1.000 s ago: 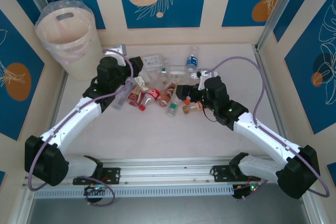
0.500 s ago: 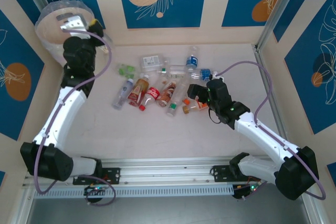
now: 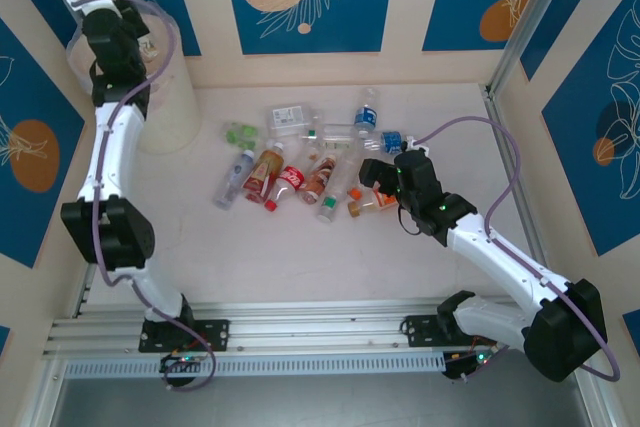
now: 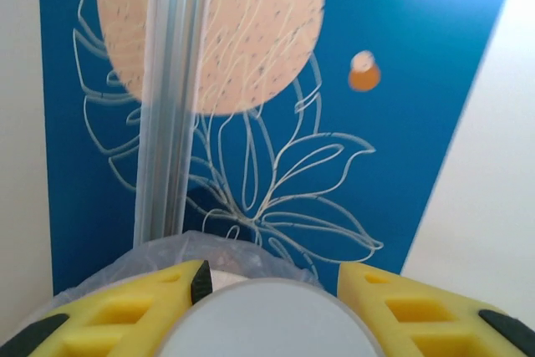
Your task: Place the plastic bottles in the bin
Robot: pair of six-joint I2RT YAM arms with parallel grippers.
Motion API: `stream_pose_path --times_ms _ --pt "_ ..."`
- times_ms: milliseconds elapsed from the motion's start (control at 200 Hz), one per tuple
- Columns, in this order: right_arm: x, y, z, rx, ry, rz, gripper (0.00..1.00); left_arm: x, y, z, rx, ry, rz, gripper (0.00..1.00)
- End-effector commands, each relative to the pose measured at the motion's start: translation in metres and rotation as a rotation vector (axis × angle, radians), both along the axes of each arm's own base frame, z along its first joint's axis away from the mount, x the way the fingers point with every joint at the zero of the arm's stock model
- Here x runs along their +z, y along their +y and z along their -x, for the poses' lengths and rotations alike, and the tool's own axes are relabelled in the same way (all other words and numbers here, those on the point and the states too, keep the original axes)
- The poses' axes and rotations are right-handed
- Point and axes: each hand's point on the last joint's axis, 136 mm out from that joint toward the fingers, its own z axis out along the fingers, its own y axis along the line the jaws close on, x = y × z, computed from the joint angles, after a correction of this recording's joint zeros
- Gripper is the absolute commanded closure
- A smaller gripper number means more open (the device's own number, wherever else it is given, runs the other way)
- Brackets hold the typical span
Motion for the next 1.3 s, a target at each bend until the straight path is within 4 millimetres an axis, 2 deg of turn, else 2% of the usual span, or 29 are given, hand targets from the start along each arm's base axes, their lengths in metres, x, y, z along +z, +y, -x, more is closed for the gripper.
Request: stream_pose_path --times_ms 0,160,310,445,530,660,825,970,1070,1230,1295 --pt "0.003 -0.006 -0.003 -0.043 -0.006 -0.005 0.00 -0.024 0.022 -0.007 0.062 0.120 0.104 1.00" --pt "0.001 -0.011 -0.005 -0.071 -0.004 0.004 0.00 -0.059 0.042 -0.018 0.104 0.187 0.226 1.00" --pt "-0.003 -0.011 -0.009 -0.084 0.000 0.007 0.00 -0.091 0.043 -0.033 0.064 0.262 0.329 0.97" --pt "-0.007 -0.008 -0.013 -0.081 0.021 0.018 0.00 -0.111 0.046 -0.042 0.069 0.308 0.355 0.95" --pt "-0.011 -0.006 -0.016 -0.075 0.040 0.027 0.00 -0.126 0.045 -0.047 0.038 0.340 0.410 0.86" --pt "-0.014 -0.003 -0.018 -0.068 0.056 0.040 0.00 -0.143 0.036 -0.054 -0.018 0.377 0.466 0.63" --pt "-0.017 0.000 -0.020 -0.059 0.068 0.041 0.01 -0.150 0.035 -0.050 -0.016 0.409 0.487 0.40" --pt "-0.020 -0.001 -0.019 -0.064 0.074 0.034 0.00 -0.148 0.031 -0.046 -0.029 0.424 0.487 0.27" --pt "-0.025 -0.003 -0.017 -0.070 0.085 0.042 0.01 -0.139 0.026 -0.043 -0.057 0.418 0.475 0.21" --pt "-0.047 -0.017 -0.012 -0.082 0.146 0.076 0.00 -0.121 0.014 -0.036 -0.109 0.415 0.439 0.07" --pt "-0.058 -0.019 -0.010 -0.032 0.183 0.089 0.00 -0.112 0.008 -0.032 -0.138 0.411 0.415 0.02"
